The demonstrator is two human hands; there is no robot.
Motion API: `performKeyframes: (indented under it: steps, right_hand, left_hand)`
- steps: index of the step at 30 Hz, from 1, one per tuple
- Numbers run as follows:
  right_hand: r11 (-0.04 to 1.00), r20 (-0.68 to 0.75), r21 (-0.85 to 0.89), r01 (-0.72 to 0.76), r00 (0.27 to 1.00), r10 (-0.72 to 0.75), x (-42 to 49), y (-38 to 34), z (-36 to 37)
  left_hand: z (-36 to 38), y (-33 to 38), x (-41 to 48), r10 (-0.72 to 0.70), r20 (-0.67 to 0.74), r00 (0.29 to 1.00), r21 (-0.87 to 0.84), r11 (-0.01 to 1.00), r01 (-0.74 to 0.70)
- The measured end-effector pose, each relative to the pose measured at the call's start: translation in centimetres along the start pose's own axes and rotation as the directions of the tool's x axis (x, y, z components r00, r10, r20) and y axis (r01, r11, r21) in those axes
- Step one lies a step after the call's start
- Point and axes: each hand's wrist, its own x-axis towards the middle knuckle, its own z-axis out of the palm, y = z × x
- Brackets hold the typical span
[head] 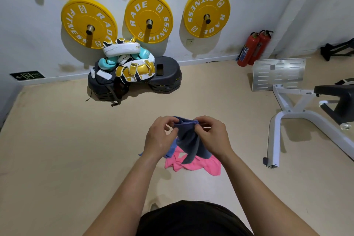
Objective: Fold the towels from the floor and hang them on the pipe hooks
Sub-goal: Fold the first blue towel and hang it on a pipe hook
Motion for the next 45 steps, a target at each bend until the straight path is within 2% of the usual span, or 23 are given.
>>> performKeyframes:
  steps: [3, 5, 10, 14, 17, 19, 22, 25, 27, 30, 32, 35, 38, 40, 42, 45]
  right_hand:
    - [1.000, 0.003, 0.001, 0.015, 1.000, -0.015, 0.3, -0.2, -0.5]
    - [1.000, 0.009, -0.002, 0.010, 1.000, -0.010, 0.5, -0.2, -0.9]
    - [0.999, 0.031, -0.053, 0.003, 1.000, -0.001, 0.7, 0.1, -1.6]
    - [0.988, 0.002, -0.131, -0.077, 0.997, 0.078, 0.7, 1.0, -1.9]
    - [0.984, 0.003, -0.133, -0.117, 0.993, 0.119, 0.9, 1.4, -1.8]
    - [0.990, 0.008, -0.103, -0.101, 0.995, 0.102, 1.0, 1.3, -1.9]
    - [0.997, 0.024, -0.041, -0.071, 0.997, 0.072, 1.1, 1.2, -2.3]
    - [0.997, 0.039, -0.032, -0.070, 0.997, 0.071, 1.5, 0.8, -3.1]
    - [0.997, 0.074, -0.066, -0.032, 0.997, 0.037, 2.0, 0.1, -4.0]
    - [0.973, 0.285, -0.229, 0.021, 0.957, 0.047, 2.9, -1.7, -5.3]
    - [0.927, 0.387, -0.353, 0.127, 0.922, 0.021, 3.7, -3.2, -5.3]
    - [0.824, 0.460, -0.457, 0.335, 0.882, -0.103, 4.8, -5.3, -3.9]
    - [0.793, 0.469, -0.442, 0.419, 0.862, -0.193, 5.5, -6.9, -2.8]
    - [0.808, 0.470, -0.389, 0.442, 0.850, -0.238, 5.8, -7.9, -2.6]
    - [0.812, 0.480, -0.337, 0.476, 0.829, -0.287, 6.0, -9.0, -2.5]
    - [0.792, 0.502, -0.300, 0.532, 0.794, -0.343, 6.5, -11.3, -2.8]
  left_hand:
    - [-0.7, -2.1, 0.2, 0.052, 0.033, 0.998, 0.319, 0.946, -0.060]
    - [-1.1, -3.2, 0.0, 0.064, 0.056, 0.996, 0.443, 0.893, -0.082]
    - [-2.4, -3.9, -0.5, 0.152, 0.020, 0.988, 0.502, 0.853, -0.141]
    - [-3.8, -2.6, -0.1, 0.215, 0.041, 0.976, 0.441, 0.873, -0.210]
    - [-4.0, -1.2, 0.1, 0.155, 0.048, 0.987, 0.255, 0.953, -0.163]
    - [-4.0, -0.3, 0.2, 0.109, -0.012, 0.994, 0.098, 0.989, -0.107]
    - [-4.1, 1.1, 0.6, 0.073, -0.100, 0.992, -0.049, 0.996, -0.078]
    - [-3.9, 2.6, 0.8, 0.063, -0.082, 0.995, -0.150, 0.986, -0.075]
    - [-3.7, 3.4, 1.0, 0.080, -0.048, 0.996, -0.152, 0.985, -0.087]
    - [-3.5, 4.3, 1.2, 0.123, -0.020, 0.992, -0.156, 0.980, -0.124]
    - [-3.3, 4.7, 1.4, 0.146, -0.001, 0.989, -0.161, 0.976, -0.144]
    - [-3.0, 5.3, 1.4, 0.174, -0.005, 0.985, -0.164, 0.971, -0.173]
    - [-3.3, 5.4, 1.2, 0.141, -0.088, 0.986, -0.227, 0.961, -0.158]
    - [-3.7, 4.9, 1.1, 0.099, -0.079, 0.992, -0.291, 0.949, -0.118]
    - [-3.4, 3.9, 1.1, 0.024, 0.020, 1.000, -0.342, 0.940, -0.016]
    - [-1.8, 2.5, 1.3, -0.162, 0.103, 0.981, -0.273, 0.944, 0.184]
